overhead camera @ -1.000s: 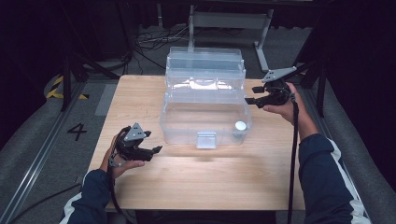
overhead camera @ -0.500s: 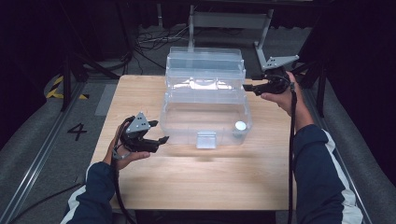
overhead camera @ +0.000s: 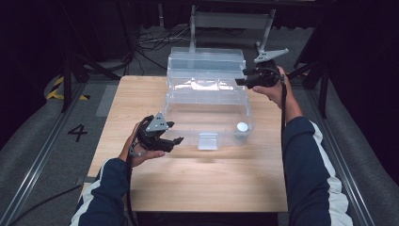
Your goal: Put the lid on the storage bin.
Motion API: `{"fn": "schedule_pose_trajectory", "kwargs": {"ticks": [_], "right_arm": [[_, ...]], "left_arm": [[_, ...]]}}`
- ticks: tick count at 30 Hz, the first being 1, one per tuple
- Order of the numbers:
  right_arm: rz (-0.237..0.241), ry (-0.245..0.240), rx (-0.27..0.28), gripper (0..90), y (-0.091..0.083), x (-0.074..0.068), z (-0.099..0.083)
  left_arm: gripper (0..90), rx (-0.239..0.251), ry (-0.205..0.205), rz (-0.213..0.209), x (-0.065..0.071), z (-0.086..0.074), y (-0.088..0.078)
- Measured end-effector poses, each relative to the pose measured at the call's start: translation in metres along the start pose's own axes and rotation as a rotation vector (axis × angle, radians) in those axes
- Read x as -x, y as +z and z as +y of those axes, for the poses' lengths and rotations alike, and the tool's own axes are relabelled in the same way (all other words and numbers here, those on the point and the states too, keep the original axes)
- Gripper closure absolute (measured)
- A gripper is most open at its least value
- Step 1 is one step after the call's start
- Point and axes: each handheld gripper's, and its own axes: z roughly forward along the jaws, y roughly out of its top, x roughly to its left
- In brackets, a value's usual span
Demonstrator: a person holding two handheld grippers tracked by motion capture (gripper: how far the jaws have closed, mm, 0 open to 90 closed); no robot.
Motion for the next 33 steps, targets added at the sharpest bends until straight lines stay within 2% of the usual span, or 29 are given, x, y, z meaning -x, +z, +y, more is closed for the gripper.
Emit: {"fn": "schedule_pose_trajectory", "kwargs": {"ticks": [4,6,12,19,25,33], "right_arm": [[0.006,-0.003,0.023,42.6,0.004,0.0,0.003],[0.006,-0.031,0.0,42.3,0.009,-0.002,0.006],[0.0,-0.017,-0.027,43.1,0.017,0.0,0.008],[0.007,-0.044,-0.085,45.1,0.027,0.0,0.013],[0.007,-0.076,-0.099,49.2,0.034,0.001,0.013],[0.021,-0.093,-0.134,56.4,0.037,0.006,0.015]], "left_arm": [[33.8,-0.017,-0.002,-0.012,-0.002,-0.001,0.005],[34.0,-0.028,0.001,-0.013,-0.003,-0.001,0.009],[38.1,-0.052,0.002,-0.018,-0.004,-0.003,0.017],[47.4,-0.028,-0.009,-0.02,-0.009,-0.005,0.021],[50.3,-0.054,-0.004,-0.025,-0.01,-0.006,0.028],[54.1,-0.047,-0.005,-0.013,-0.012,-0.007,0.03]]}}
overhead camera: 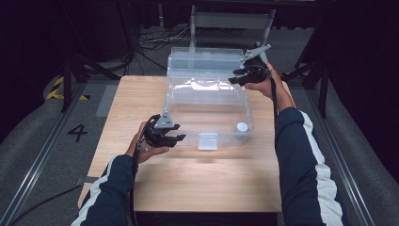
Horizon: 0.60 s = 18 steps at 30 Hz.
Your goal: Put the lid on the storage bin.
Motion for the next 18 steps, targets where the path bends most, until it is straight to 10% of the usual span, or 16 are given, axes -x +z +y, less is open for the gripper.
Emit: {"fn": "schedule_pose_trajectory", "kwargs": {"ticks": [9,18], "right_arm": [[0.036,-0.036,-0.033,66.3,0.003,0.009,0.005],[0.047,-0.133,-0.189,71.7,0.002,0.009,0.023]], "left_arm": [[54.1,-0.014,0.008,-0.001,-0.001,0.001,0.005],[54.6,-0.029,0.008,0.004,-0.002,0.003,0.009]]}}
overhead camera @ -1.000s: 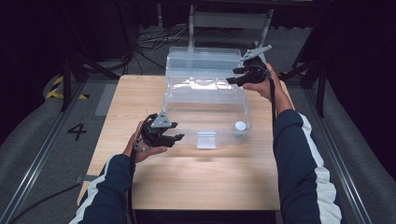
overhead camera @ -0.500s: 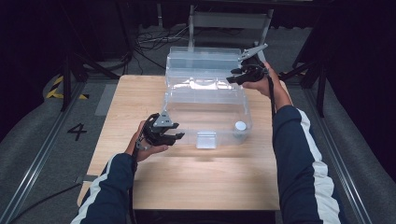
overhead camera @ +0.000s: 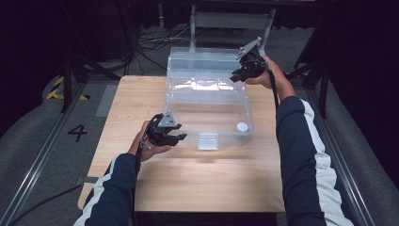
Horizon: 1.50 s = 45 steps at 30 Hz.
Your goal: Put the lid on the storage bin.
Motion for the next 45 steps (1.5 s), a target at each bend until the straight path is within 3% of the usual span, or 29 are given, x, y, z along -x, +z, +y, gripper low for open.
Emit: {"fn": "schedule_pose_trajectory", "kwargs": {"ticks": [8,11,27,36,45], "right_arm": [[0.007,-0.065,-0.106,74.4,0.001,0.0,0.014],[0.004,-0.075,-0.12,74.5,0.002,0.0,0.016],[0.008,-0.12,-0.113,80.5,0.001,-0.005,0.017],[0.017,-0.162,-0.121,83.4,-0.002,-0.009,0.019],[0.016,-0.171,-0.118,84.4,-0.004,-0.012,0.019]], "left_arm": [[54.5,0.001,-0.001,0.001,0.0,0.0,0.0],[54.2,0.005,-0.003,-0.001,0.0,0.0,0.001],[60.5,-0.012,0.039,-0.003,0.001,0.002,0.0],[62.3,-0.01,0.044,-0.005,0.002,0.002,0.0],[62.9,-0.007,0.051,-0.004,0.001,0.002,0.0]]}}
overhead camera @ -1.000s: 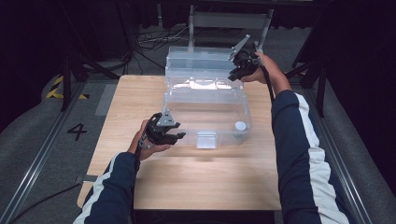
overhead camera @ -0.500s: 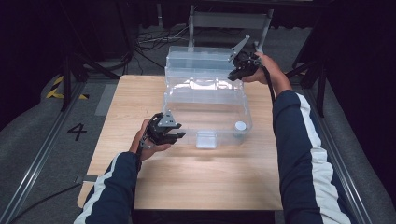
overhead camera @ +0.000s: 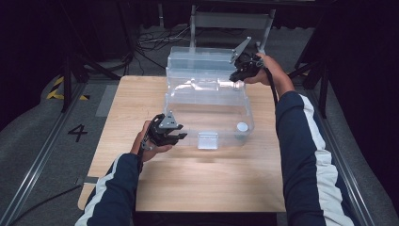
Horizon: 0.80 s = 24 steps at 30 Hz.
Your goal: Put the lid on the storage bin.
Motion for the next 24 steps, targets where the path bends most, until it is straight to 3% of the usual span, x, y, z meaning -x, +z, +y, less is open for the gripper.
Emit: {"fn": "schedule_pose_trajectory", "kwargs": {"ticks": [24], "right_arm": [[0.019,-0.035,0.015,86.9,-0.0066,-0.0082,0.001]], "left_arm": [[62.5,0.004,-0.006,0.008,0.0009,-0.0001,0.0003]]}}
